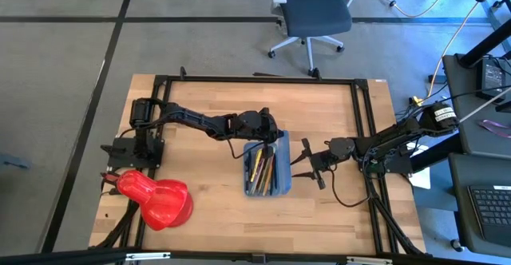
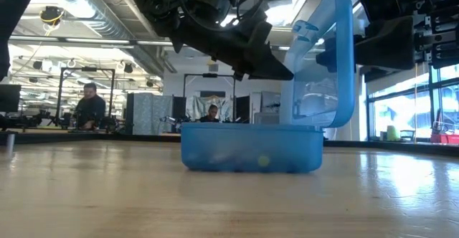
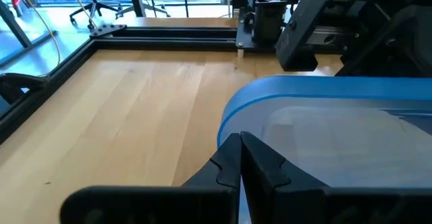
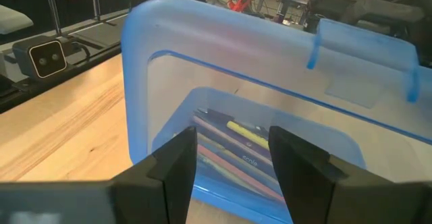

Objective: Pick & place school supplies into a supply box
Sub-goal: Close the blue supply box

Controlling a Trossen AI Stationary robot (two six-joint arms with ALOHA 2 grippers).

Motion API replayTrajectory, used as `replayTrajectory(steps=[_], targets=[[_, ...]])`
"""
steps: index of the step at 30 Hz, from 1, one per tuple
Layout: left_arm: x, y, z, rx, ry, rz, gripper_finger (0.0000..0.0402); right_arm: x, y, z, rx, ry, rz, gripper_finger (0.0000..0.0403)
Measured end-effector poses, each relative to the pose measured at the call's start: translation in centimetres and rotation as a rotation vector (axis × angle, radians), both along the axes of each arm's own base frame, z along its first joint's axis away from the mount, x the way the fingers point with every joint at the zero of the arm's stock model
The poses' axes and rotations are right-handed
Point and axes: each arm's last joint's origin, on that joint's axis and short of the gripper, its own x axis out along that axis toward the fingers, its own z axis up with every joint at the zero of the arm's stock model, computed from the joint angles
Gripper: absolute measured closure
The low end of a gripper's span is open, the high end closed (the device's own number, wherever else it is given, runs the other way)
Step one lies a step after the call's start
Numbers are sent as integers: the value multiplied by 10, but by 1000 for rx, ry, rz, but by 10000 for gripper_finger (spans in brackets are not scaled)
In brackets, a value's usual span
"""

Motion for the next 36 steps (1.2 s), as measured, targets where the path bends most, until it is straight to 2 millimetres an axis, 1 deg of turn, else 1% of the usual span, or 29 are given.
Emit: replayTrajectory(steps=[4,11,16,18,20,25,27,30,34,36], targets=[[0,-1,-1,-2,11,-2,400,0,0,0,0,0,0,214],[-4,-8,-11,-15,120,-18,399,0,0,0,0,0,0,214],[-6,-10,-12,-38,152,-13,399,0,0,0,0,0,0,214],[-9,-10,-9,-41,174,-12,398,0,0,0,0,0,0,214],[-14,-10,-1,-42,189,-12,398,0,0,0,1,-4,0,214],[-34,-14,17,-130,297,28,399,1,0,3,6,-27,0,214],[-41,-19,17,-170,361,48,398,1,0,4,8,-38,0,214],[-51,-30,8,-216,496,67,399,1,0,4,4,-45,-24,214],[-57,-48,-1,-187,593,98,400,9,0,10,2,-59,-72,214],[-58,-56,-1,-159,596,106,398,16,1,12,-3,-52,-73,214]])
